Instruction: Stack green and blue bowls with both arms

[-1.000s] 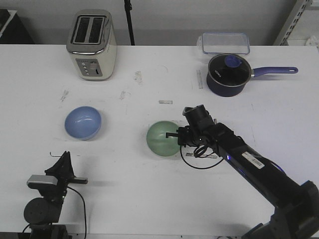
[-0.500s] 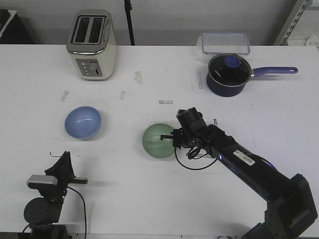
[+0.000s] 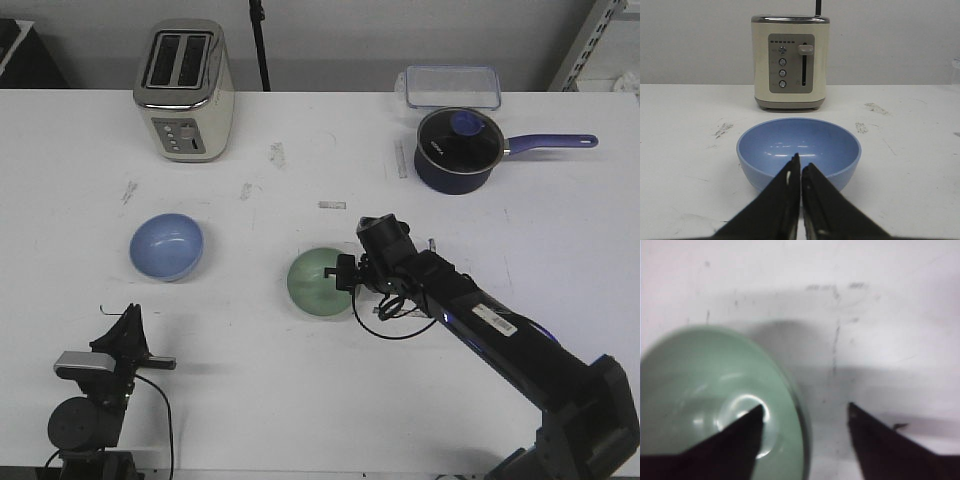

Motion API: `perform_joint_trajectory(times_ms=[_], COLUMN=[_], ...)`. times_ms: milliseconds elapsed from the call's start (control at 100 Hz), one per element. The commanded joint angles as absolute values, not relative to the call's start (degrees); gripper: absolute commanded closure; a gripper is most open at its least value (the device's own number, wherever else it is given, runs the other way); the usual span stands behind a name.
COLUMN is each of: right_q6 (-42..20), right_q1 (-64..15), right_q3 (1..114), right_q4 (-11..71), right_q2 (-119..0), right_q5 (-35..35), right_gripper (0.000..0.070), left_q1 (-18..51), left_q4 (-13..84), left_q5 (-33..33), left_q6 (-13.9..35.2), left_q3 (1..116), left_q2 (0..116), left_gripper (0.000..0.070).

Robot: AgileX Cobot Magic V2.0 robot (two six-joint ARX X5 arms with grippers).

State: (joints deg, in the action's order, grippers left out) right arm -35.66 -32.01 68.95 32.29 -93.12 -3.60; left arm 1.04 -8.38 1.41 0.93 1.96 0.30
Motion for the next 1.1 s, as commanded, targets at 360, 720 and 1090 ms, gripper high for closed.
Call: perform_joint_trajectory(times_ms=[360, 720, 1090], right_q6=[-11.0, 4.8, -0.3], right_q1=[-26.9, -11.5, 1.3], right_q3=[62.4, 44.1, 28.5], right_q4=[16.8, 0.1, -1.7], right_q2=[-75.9, -56.5, -38.7], right_q5=[0.5, 0.4, 0.0], right_gripper=[0.0224, 0.0686, 0.0686], left_q1=[1.0, 1.0, 1.0], left_q4=[-9.1, -9.1, -9.1], left_q5=[1.4, 1.4, 1.4], left_q6=[0.7, 0.7, 0.7], left_q3=[0.7, 0.7, 0.7], left_q2=[0.2, 0.2, 0.2], left_gripper=[0.0699, 0.0699, 0.0699])
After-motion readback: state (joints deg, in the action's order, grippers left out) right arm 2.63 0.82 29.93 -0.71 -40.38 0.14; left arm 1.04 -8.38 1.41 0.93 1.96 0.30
